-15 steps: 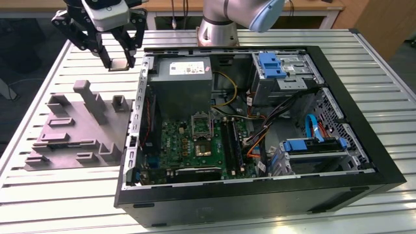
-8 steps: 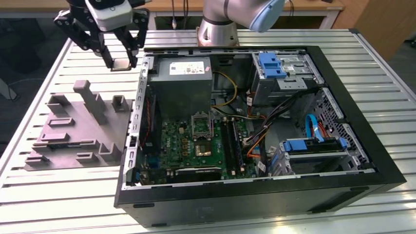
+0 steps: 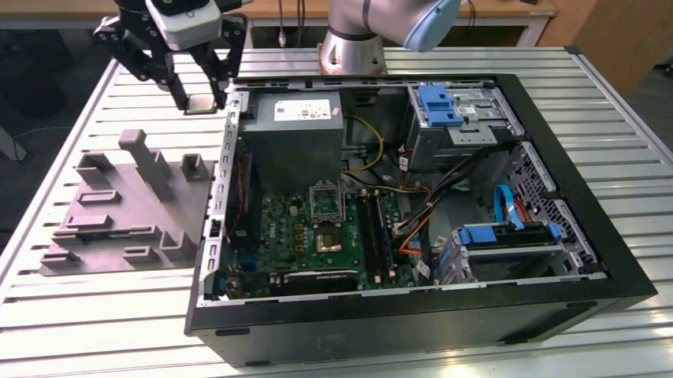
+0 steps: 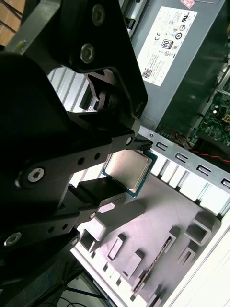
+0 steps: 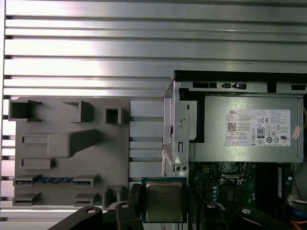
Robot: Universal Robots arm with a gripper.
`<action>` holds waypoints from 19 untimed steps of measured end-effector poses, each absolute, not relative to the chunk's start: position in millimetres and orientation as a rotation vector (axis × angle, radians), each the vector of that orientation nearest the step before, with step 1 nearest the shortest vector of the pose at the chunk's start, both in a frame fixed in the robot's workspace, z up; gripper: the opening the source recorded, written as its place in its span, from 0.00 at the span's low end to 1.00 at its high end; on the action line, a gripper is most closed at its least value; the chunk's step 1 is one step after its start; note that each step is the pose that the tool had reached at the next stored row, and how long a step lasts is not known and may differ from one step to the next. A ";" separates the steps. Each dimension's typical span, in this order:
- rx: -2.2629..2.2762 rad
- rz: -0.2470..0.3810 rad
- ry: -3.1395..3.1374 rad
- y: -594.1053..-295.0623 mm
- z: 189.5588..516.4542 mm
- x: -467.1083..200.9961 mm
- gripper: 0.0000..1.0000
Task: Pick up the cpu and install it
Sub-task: 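Pick up the cpu and move it towards the insertion slot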
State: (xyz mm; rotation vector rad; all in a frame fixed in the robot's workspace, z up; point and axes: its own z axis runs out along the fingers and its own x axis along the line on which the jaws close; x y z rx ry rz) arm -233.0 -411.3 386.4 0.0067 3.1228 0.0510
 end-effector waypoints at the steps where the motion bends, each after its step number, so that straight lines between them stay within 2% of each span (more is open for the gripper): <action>1: 0.007 0.051 3.123 -411.3 386.5 -232.2 0.47; 19: 0.016 0.051 3.123 -421.5 386.4 -213.2 0.47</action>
